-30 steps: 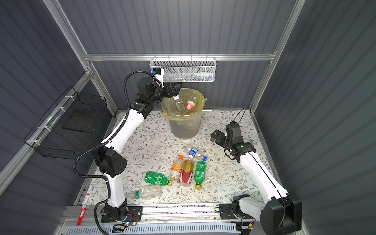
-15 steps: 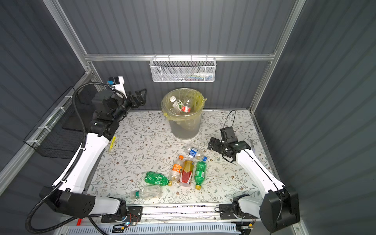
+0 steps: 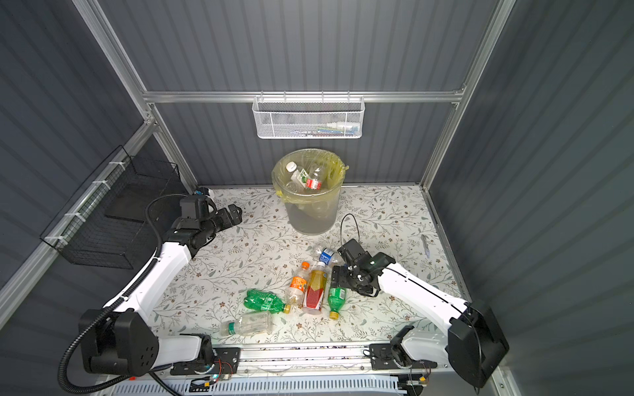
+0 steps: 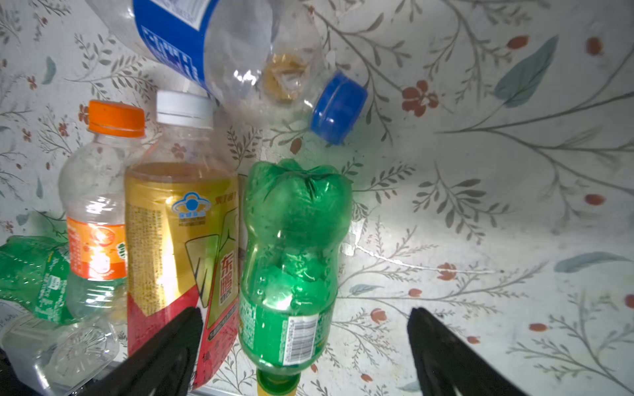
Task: Throw the plastic bottles in the bin
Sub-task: Pick up the plastic bottle from the center of the table.
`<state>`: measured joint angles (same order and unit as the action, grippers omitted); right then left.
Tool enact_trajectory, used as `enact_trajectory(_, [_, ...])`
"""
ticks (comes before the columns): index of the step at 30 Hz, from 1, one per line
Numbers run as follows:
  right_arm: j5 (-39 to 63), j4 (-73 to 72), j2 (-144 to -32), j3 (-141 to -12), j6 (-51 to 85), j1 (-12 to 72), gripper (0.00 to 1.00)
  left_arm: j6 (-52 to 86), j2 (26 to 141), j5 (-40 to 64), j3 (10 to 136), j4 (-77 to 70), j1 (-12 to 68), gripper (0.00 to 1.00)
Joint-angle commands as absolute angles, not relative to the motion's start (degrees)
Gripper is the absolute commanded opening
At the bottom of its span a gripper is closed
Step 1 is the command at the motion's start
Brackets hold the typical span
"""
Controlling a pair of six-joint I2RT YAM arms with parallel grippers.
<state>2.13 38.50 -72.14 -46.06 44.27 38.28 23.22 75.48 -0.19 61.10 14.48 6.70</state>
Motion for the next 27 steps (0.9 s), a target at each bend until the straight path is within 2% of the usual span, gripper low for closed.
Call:
enact_trajectory(1, [1.0, 34.8, -75.2, -45.5, 47.2, 39.4, 0.91, 24.9, 74.6, 1.2, 59.8, 12.8, 6.2, 1.00])
enact_trajectory(10, [1.3, 29.2, -81.4, -45.2, 47.5, 39.8, 0.68, 24.5, 73.2, 0.9, 58.7, 14.1, 6.2, 1.00])
enact_trajectory(20, [1.5, 27.3, -81.3, -42.7, 48.7, 39.7, 0.58, 23.5, 72.7, 0.4, 58.8, 16.2, 6.2, 1.00])
enact_trajectory(27, [-1.6, 31.1, -73.8, -43.6, 48.5, 38.1, 0.55, 22.9, 72.6, 0.7, 59.4, 17.1, 6.2, 1.00])
